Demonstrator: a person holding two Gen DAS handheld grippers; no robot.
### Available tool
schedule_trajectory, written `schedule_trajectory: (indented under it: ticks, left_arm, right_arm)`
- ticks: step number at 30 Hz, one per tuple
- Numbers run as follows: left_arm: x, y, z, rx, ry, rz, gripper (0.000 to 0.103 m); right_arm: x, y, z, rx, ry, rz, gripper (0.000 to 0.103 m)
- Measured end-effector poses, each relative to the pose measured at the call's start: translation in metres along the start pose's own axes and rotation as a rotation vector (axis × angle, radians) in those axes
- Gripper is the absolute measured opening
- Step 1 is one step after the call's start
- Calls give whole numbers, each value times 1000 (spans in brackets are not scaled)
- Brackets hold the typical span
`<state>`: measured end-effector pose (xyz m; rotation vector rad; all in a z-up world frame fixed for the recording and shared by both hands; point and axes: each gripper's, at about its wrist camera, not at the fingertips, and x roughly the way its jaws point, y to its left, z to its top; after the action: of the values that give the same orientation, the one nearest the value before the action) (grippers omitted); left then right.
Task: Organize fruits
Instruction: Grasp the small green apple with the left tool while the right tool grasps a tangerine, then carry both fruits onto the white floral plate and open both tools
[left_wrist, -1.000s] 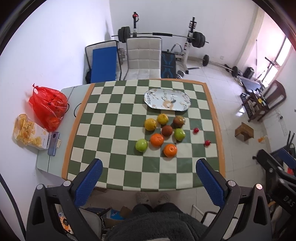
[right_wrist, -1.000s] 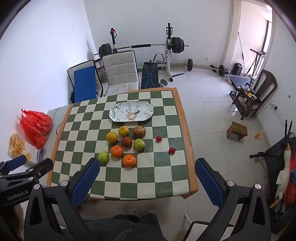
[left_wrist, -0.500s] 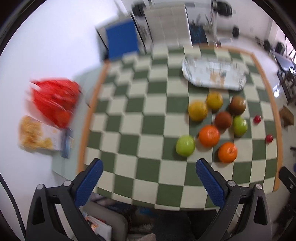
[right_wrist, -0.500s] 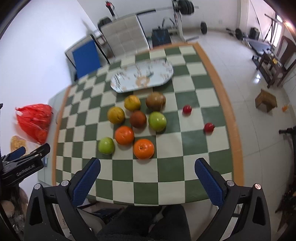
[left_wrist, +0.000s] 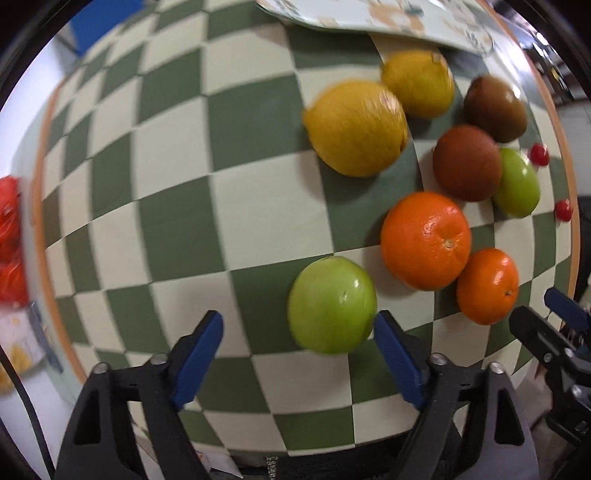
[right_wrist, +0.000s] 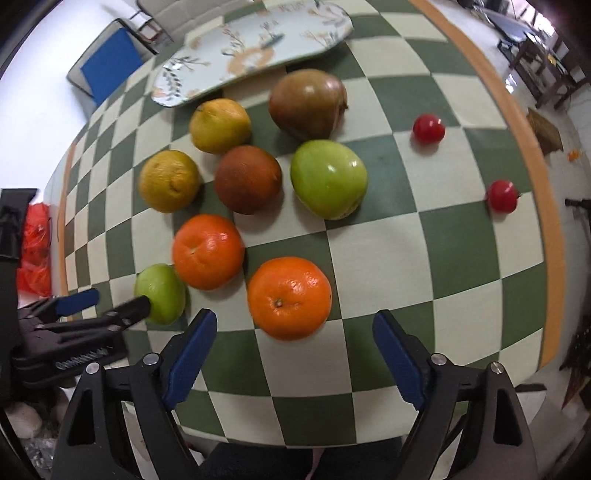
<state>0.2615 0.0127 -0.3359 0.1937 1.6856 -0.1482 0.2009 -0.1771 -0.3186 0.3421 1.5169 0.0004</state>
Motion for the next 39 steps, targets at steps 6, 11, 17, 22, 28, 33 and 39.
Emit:
schedule_trajectory:
  ticks: [6,11,17,22,28,33,39]
  left_arm:
    - [18,-16,7,43,24,-136,53]
    - [23,-22,-1,67,11,-134,54]
    - [40,-13,1,37,44,-191,53]
    - [44,-10,-6,21,16,-192,52]
    - [25,-13,-26,39,-55,-151,52]
    - [-4,-7,-50,14,-116,-171,52]
    - [-79,7,-18,-76,-221,-250,52]
  right_arm:
    - [31,-2,4,54,54,31,88]
    - [56,2,9,55,102,33,76]
    - [78,2,10,78,155,50,68]
    - [84,13,8,39,156,9,66]
    - [82,23,1,24,127,-9,65]
    - [66,24,-6,15,102,28,65]
    - [14,24,16,-2,25,120,65]
